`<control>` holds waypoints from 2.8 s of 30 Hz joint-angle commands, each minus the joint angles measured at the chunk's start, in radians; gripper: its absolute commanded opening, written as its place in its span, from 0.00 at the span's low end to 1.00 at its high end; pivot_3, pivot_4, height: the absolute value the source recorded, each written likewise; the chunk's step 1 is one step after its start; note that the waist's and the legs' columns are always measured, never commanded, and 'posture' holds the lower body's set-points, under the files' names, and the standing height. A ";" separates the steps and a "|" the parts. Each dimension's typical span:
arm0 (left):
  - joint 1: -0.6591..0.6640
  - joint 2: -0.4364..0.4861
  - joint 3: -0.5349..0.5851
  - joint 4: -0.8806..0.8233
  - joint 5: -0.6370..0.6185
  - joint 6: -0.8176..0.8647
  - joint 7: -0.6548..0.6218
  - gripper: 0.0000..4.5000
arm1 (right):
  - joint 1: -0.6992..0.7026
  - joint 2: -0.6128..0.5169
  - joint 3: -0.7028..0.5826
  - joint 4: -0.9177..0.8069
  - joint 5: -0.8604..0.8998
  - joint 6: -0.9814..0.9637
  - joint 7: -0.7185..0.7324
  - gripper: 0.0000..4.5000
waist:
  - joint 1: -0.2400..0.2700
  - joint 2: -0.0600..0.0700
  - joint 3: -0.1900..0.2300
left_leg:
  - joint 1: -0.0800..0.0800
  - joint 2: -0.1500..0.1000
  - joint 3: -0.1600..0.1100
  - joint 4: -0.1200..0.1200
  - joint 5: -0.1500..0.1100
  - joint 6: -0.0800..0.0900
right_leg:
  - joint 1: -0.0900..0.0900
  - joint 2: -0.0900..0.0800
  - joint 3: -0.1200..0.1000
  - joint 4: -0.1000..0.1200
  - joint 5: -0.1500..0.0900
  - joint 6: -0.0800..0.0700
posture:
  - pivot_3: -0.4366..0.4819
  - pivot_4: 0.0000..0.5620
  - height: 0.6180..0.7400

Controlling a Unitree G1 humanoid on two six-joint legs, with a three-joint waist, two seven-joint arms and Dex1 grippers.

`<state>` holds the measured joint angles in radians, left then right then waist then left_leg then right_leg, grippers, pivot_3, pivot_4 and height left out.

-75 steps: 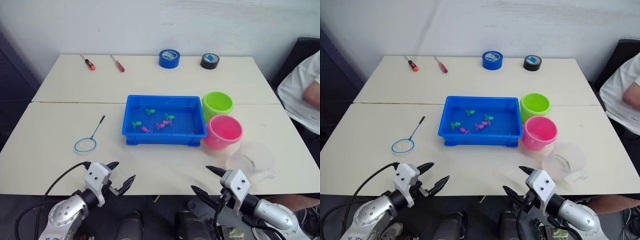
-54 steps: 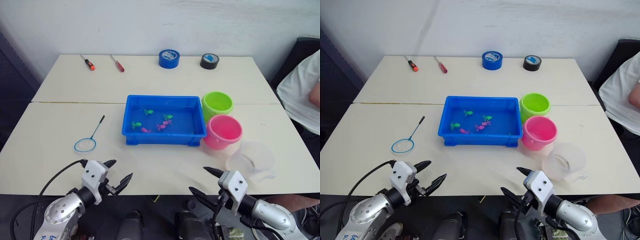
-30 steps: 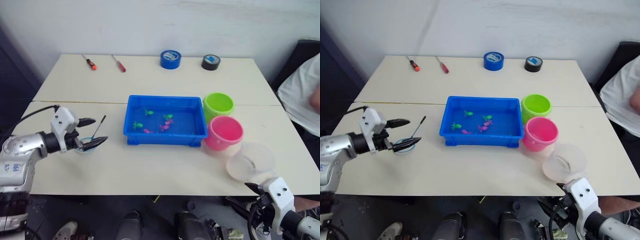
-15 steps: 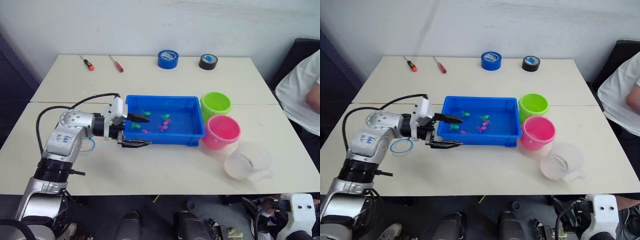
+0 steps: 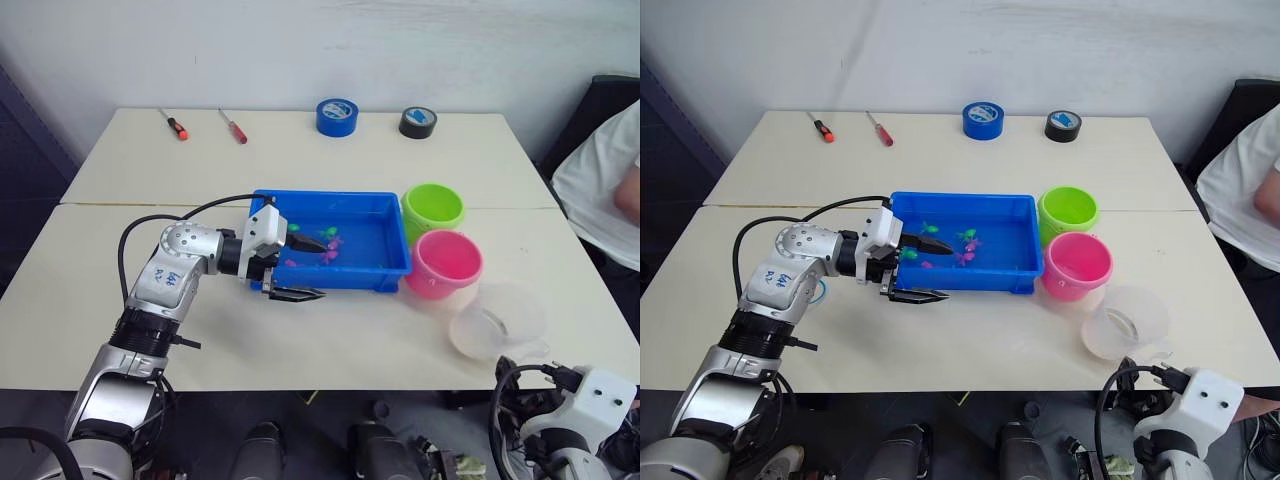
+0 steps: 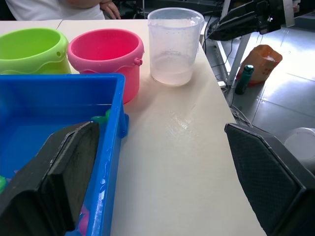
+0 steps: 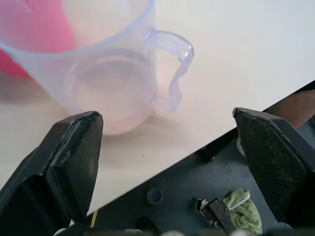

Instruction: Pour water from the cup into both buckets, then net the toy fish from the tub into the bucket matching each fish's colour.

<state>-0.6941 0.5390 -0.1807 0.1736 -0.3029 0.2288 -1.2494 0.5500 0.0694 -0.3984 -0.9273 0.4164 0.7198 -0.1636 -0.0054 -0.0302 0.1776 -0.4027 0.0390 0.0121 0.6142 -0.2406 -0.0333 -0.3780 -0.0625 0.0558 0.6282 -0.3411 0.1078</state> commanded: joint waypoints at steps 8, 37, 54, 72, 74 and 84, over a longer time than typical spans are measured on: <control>-0.020 0.009 0.022 -0.007 0.011 -0.032 -0.012 0.99 | -0.104 0.004 -0.044 0.090 -0.070 -0.058 -0.077 1.00 | -0.002 0.001 0.001 | 0.000 -0.004 0.000 0.000 0.000 0.000 | 0.000 0.001 0.000 0.001 0.001 0.002 | 0.48 0.27 0.95; 0.016 0.052 0.041 -0.057 -0.004 -0.012 -0.010 0.99 | -0.250 -0.029 -0.101 0.262 -0.108 -0.118 -0.098 1.00 | -0.023 0.003 0.002 | 0.000 -0.006 0.000 0.000 0.001 0.001 | -0.001 0.002 0.000 0.003 0.002 0.004 | 0.48 0.27 0.95; 0.039 0.069 0.052 -0.088 -0.009 -0.003 0.001 0.99 | -0.272 -0.027 -0.060 0.277 -0.102 -0.117 -0.063 1.00 | -0.024 0.005 0.003 | 0.001 -0.006 0.000 0.000 0.001 0.001 | -0.001 0.003 0.000 0.004 0.002 0.004 | 0.48 0.27 0.95; 0.049 0.089 0.059 -0.114 -0.007 0.009 0.005 0.99 | -0.352 -0.060 -0.060 0.446 -0.132 -0.243 -0.022 1.00 | -0.025 0.006 0.004 | 0.001 -0.007 0.000 0.000 0.001 0.001 | -0.001 0.003 0.001 0.005 0.002 0.004 | 0.48 0.27 0.95; 0.049 0.092 0.060 -0.117 -0.008 0.011 0.005 0.99 | -0.355 -0.064 -0.059 0.463 -0.134 -0.266 -0.014 1.00 | -0.025 0.006 0.004 | 0.001 -0.007 0.001 0.000 0.001 0.001 | -0.001 0.003 0.001 0.005 0.002 0.004 | 0.48 0.27 0.95; 0.053 0.102 0.061 -0.130 -0.015 0.018 0.007 1.00 | -0.365 -0.078 -0.054 0.510 -0.134 -0.341 0.016 0.61 | -0.025 0.006 0.004 | 0.001 -0.007 0.001 0.000 0.001 0.001 | -0.002 0.003 0.001 0.006 0.002 0.004 | 0.48 0.27 0.95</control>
<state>-0.6431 0.6312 -0.1554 0.0818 -0.2930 0.2466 -1.2442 0.1821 0.0058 -0.4420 -0.4073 0.2881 0.4095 -0.1527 -0.0303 -0.0239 0.1814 -0.4017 0.0320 0.0127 0.6144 -0.2397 -0.0323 -0.3797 -0.0592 0.0566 0.6341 -0.3393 0.1118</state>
